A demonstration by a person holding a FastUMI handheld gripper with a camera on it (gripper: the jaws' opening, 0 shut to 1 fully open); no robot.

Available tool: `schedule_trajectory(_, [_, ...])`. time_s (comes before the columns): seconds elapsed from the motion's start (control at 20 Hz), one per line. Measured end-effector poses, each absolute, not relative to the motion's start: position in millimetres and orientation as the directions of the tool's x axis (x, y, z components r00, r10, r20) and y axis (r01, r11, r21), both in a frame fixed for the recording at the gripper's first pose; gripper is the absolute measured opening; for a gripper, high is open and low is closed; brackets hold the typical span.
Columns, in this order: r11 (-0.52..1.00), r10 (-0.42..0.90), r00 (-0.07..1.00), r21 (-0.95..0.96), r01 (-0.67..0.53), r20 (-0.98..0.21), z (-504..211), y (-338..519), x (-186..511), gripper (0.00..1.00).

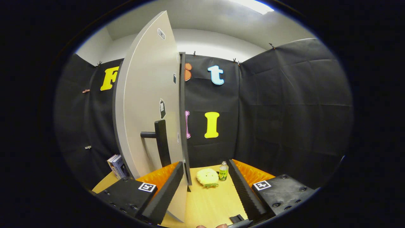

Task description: Open the shoe cabinet door, grab the shoes and put them into the shoe cabinet, then close the shoe cabinet door.

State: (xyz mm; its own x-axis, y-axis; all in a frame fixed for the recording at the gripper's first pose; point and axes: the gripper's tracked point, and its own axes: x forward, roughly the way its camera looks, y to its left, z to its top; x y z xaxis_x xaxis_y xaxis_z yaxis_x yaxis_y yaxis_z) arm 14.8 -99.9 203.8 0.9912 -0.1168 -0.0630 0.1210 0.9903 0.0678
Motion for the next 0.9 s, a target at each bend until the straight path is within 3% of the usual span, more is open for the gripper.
schedule_trajectory(0.9, [0.993,0.083,0.995,0.092,-0.077,-0.063,208,67,51,0.96])
